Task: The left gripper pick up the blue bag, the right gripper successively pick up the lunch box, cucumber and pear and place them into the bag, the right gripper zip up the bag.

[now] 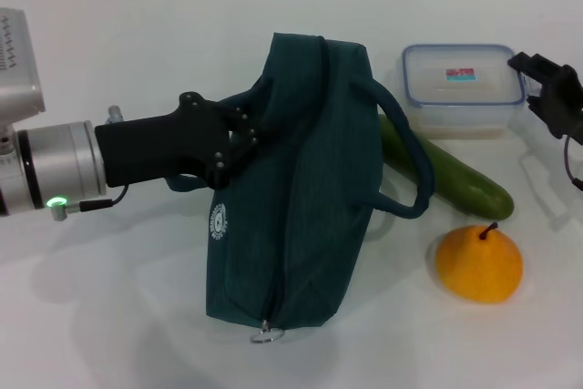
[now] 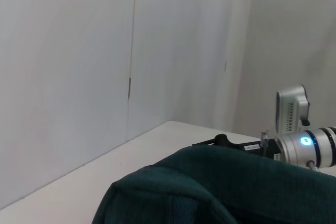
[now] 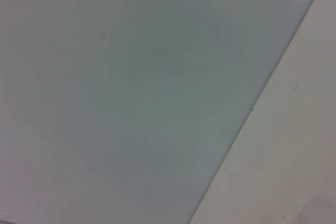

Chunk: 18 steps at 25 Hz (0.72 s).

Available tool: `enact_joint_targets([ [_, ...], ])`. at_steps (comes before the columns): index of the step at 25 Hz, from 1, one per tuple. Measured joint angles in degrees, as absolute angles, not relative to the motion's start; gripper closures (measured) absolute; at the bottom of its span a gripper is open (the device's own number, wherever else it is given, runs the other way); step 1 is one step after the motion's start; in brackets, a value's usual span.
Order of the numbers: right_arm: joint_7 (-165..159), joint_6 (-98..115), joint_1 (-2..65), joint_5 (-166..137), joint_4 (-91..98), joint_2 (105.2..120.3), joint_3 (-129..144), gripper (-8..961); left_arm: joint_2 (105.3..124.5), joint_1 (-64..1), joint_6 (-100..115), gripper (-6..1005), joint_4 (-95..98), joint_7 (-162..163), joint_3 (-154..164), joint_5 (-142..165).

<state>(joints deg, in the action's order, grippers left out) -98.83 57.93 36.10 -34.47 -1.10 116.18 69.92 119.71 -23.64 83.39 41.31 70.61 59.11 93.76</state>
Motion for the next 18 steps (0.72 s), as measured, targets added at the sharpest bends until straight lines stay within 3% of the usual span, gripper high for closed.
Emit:
enact_joint_targets([
  [12,-98.9,57.4,37.0,-34.7,-1.1,116.18,69.5,536,119.67,-23.9,83.4,964,41.3,70.0,59.2,93.7],
  [18,-97.8,57.2,37.0,-34.8,-0.7,116.18,69.7,678,119.62,-23.9,83.4,964,41.3,69.4,59.1,93.6],
])
